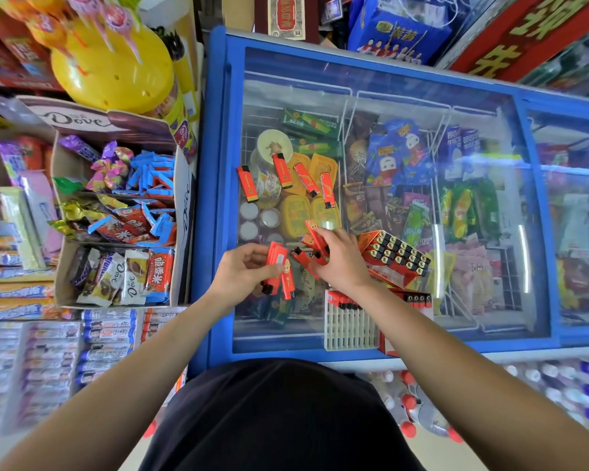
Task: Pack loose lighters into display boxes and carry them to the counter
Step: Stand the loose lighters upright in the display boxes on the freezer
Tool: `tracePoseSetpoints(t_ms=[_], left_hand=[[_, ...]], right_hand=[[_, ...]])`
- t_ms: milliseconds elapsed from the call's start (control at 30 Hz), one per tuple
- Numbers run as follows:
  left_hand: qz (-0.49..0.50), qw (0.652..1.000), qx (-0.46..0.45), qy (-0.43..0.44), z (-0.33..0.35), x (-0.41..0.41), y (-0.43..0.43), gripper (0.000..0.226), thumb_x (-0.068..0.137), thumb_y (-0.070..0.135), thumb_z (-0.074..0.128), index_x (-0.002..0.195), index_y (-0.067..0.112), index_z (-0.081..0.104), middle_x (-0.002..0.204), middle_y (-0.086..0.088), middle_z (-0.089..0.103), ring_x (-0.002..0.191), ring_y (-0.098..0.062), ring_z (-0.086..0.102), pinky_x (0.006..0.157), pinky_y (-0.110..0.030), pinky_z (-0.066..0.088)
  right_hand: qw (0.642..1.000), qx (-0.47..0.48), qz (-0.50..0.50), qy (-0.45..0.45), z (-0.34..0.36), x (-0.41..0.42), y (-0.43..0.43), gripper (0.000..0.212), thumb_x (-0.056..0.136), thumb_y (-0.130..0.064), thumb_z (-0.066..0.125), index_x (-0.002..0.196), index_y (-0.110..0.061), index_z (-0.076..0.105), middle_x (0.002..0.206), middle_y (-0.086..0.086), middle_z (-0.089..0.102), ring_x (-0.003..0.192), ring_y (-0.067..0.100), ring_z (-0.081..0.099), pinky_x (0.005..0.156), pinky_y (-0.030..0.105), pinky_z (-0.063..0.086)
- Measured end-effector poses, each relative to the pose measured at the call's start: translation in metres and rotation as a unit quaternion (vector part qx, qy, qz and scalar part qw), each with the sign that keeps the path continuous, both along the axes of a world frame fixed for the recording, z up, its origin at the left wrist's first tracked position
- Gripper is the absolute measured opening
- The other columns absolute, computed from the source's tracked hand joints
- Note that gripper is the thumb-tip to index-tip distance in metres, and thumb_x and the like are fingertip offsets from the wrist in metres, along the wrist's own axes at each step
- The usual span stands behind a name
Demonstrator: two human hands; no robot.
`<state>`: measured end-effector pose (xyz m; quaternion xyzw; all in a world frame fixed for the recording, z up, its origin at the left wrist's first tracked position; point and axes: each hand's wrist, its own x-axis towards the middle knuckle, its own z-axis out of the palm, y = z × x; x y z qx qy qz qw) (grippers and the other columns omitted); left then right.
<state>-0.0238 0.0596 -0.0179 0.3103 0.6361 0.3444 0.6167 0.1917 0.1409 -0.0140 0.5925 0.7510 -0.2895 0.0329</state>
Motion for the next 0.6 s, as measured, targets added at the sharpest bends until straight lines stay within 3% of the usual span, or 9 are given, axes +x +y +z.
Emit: tracePoseSetpoints(t_ms=[67,133,233,267,300,400,500,600], left_hand=[[0.053,0.994,-0.034,-0.087,0.002,0.002,-0.002,0.03,0.079,0.019,0.085,0.107,0.014,0.075,0.1,-0.008,0.077,0.096,-0.029,0.073,0.09,-0.048,0.058],[0.088,0.983,-0.056,-0.149,0.005,0.005,-0.003,0.032,0.083,0.017,0.081,0.111,0.006,0.071,0.104,-0.017,0.075,0.093,-0.035,0.071,0.087,-0.05,0.057],[0.129,0.968,-0.073,-0.204,0.015,0.013,-0.002,0.031,0.089,0.013,0.075,0.116,-0.001,0.066,0.103,-0.021,0.072,0.083,-0.03,0.071,0.067,-0.034,0.058],[0.139,0.964,-0.076,-0.213,0.018,0.015,-0.001,0.031,0.09,0.012,0.074,0.117,-0.002,0.066,0.103,-0.021,0.072,0.081,-0.028,0.072,0.063,-0.03,0.057],[0.145,0.961,-0.079,-0.223,0.02,0.019,-0.001,0.031,0.091,0.012,0.073,0.118,-0.001,0.065,0.103,-0.02,0.072,0.081,-0.027,0.072,0.06,-0.028,0.056],[0.161,0.95,-0.082,-0.253,0.024,0.027,0.0,0.03,0.094,0.01,0.07,0.121,0.001,0.061,0.1,-0.018,0.072,0.083,-0.027,0.072,0.059,-0.028,0.056],[0.166,0.948,-0.076,-0.26,0.023,0.033,0.0,0.034,0.093,0.012,0.071,0.125,0.007,0.058,0.102,-0.019,0.071,0.09,-0.03,0.072,0.073,-0.038,0.059],[0.149,0.957,-0.07,-0.238,0.026,0.037,0.002,0.035,0.094,0.015,0.071,0.125,0.009,0.058,0.101,-0.018,0.071,0.089,-0.03,0.072,0.072,-0.037,0.059]], right_hand=[[0.999,0.007,-0.017,0.038,0.011,-0.008,-0.006,0.063,0.084,-0.038,0.077,0.14,-0.021,0.054,0.125,-0.001,0.055,0.119,0.018,0.047,0.105,0.034,0.042],[0.992,-0.029,-0.046,0.115,0.028,-0.015,-0.014,0.05,0.085,-0.027,0.075,0.132,-0.021,0.061,0.123,-0.006,0.06,0.115,0.012,0.055,0.103,0.033,0.046],[0.966,-0.146,-0.08,0.2,0.053,-0.022,-0.03,0.05,0.086,-0.023,0.075,0.134,-0.021,0.06,0.118,-0.017,0.061,0.101,-0.012,0.058,0.084,0.005,0.044],[0.958,-0.171,-0.085,0.214,0.055,-0.024,-0.036,0.053,0.085,-0.026,0.077,0.135,-0.023,0.059,0.117,-0.02,0.06,0.1,-0.018,0.057,0.081,0.001,0.043],[0.953,-0.179,-0.092,0.227,0.055,-0.024,-0.043,0.055,0.083,-0.03,0.079,0.134,-0.025,0.058,0.118,-0.021,0.06,0.102,-0.018,0.056,0.084,0.004,0.044],[0.942,-0.159,-0.139,0.26,0.049,-0.027,-0.057,0.053,0.08,-0.035,0.082,0.127,-0.034,0.059,0.12,-0.016,0.065,0.113,-0.001,0.06,0.099,0.028,0.05],[0.918,-0.156,-0.197,0.306,0.047,-0.026,-0.064,0.042,0.082,-0.023,0.081,0.115,-0.039,0.061,0.113,-0.01,0.068,0.109,0.007,0.064,0.096,0.036,0.055],[0.87,-0.18,-0.265,0.376,0.049,-0.024,-0.068,0.035,0.083,-0.008,0.077,0.112,-0.025,0.069,0.109,0.006,0.07,0.1,0.023,0.07,0.083,0.049,0.061]])
